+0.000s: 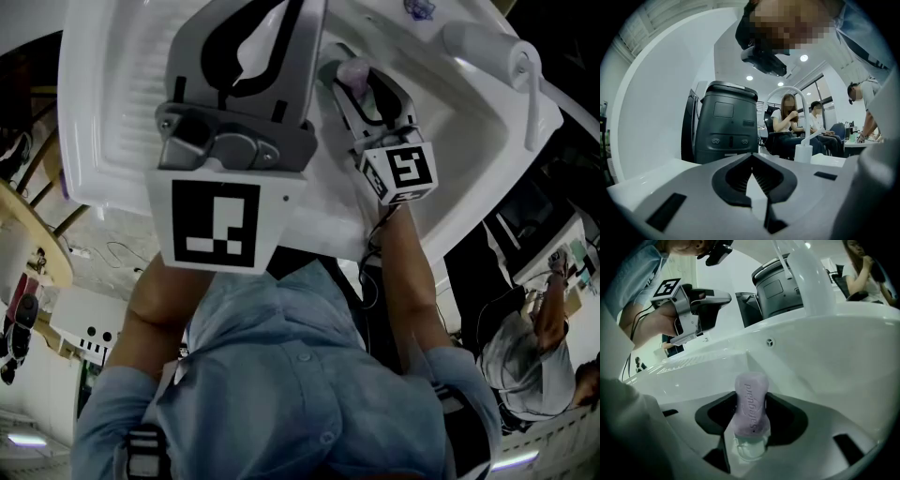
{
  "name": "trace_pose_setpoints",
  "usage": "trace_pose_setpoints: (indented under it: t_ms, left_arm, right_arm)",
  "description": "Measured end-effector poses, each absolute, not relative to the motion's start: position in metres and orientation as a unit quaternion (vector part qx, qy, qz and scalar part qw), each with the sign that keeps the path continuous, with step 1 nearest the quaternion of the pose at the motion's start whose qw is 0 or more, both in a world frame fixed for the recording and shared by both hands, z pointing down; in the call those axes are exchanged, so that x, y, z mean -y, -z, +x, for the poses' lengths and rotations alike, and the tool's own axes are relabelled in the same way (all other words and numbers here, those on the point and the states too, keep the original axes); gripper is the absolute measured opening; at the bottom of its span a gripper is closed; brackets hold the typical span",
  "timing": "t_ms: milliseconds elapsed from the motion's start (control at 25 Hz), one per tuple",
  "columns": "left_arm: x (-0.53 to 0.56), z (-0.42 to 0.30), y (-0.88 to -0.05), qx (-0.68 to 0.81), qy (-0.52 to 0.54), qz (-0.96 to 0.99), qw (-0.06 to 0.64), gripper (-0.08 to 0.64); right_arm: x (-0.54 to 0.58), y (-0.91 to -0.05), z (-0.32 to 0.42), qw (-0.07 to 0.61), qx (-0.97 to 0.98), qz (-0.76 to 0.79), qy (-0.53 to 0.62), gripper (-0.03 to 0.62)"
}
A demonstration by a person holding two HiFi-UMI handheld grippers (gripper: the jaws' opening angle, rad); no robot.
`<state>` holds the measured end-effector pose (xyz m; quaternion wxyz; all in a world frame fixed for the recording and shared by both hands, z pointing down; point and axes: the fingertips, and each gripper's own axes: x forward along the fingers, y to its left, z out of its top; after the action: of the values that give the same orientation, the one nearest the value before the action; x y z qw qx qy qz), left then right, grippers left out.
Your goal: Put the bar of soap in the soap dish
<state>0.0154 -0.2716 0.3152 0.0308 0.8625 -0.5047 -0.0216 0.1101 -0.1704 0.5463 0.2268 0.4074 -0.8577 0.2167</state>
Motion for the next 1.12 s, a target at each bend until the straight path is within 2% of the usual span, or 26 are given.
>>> trace_pose_setpoints:
  t_ms: [800, 1120]
  left_arm:
    - [0.271, 0.014, -0.311, 0.501, 0.023, 0.865, 0.026, 0.009]
    - [0.265, 0.012, -0.292, 0.499, 0.024, 0.866, 0.021, 0.009]
  right_arm:
    - [0.170, -0.565, 0.098, 0.284, 0.859, 0.376, -0.200, 0.207]
    - [0.176, -0.541, 0.099, 0.260, 0.863, 0.386, -0.195, 0.212]
